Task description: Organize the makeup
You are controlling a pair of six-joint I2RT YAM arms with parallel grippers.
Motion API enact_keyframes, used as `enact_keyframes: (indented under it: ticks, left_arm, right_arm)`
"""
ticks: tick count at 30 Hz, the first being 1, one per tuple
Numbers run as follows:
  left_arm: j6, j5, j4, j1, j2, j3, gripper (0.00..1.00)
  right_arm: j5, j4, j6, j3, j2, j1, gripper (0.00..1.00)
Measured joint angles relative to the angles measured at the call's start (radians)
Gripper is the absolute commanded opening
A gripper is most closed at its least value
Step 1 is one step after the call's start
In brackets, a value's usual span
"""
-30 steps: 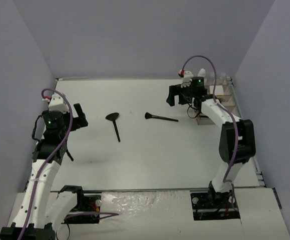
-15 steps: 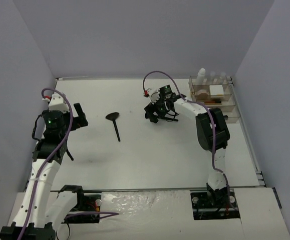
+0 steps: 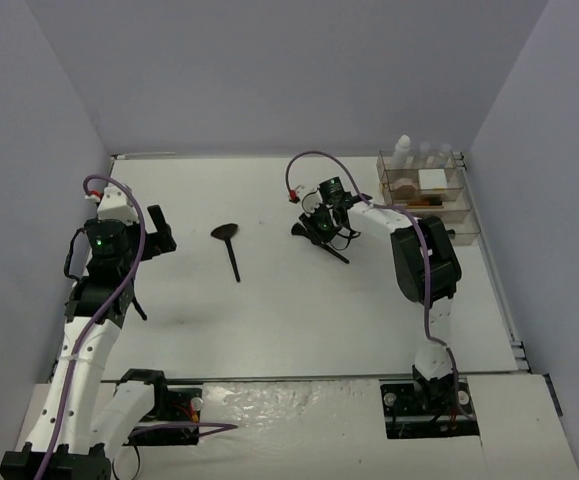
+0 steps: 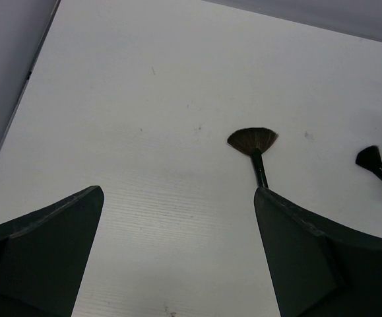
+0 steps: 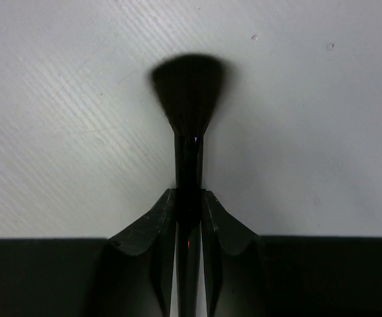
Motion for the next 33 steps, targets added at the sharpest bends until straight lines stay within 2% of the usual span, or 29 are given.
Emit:
enact_keyframes:
  ticks: [2,8,14,17,20,23,26,33]
  left_arm:
    - [0.000,0.000,0.000,0.000,0.001,0.000,0.97]
    - [0.000,0.004,0.000,0.000,0.003,0.000,0.97]
    - [0.000,0.008,0.000,0.000,0.003,0.000,0.97]
    - [0.000,0.008,0.000,0.000,0.003,0.000,0.97]
    - [0.000,0.008,0.000,0.000,0.003,0.000,0.97]
    - [0.000,0.008,0.000,0.000,0.003,0.000,0.97]
    - [0.000,0.008,0.000,0.000,0.003,0.000,0.97]
    - [0.000,0.008,0.000,0.000,0.003,0.000,0.97]
  right_arm:
    - [0.009,-0.003,0.003,-0.028,-0.021,0.009,0.00]
    - [0.020,-0.027,0.054,-0.077,-0.068,0.038,0.00]
    - [0.037,-0.007,0.224,-0.129,-0.219,0.034,0.00]
    - [0.042,0.071,0.367,-0.172,-0.355,-0.038,0.00]
    - [0.055,0.157,0.508,-0.237,-0.480,-0.166,0.00]
    - [0.103,0.301,0.684,-0.365,-0.590,-0.318,0.00]
    - [0.193,0.361,0.845,-0.478,-0.664,-0.423,0.00]
    - [0.437,0.363,1.140,-0.541,-0.694,-0.474,0.00]
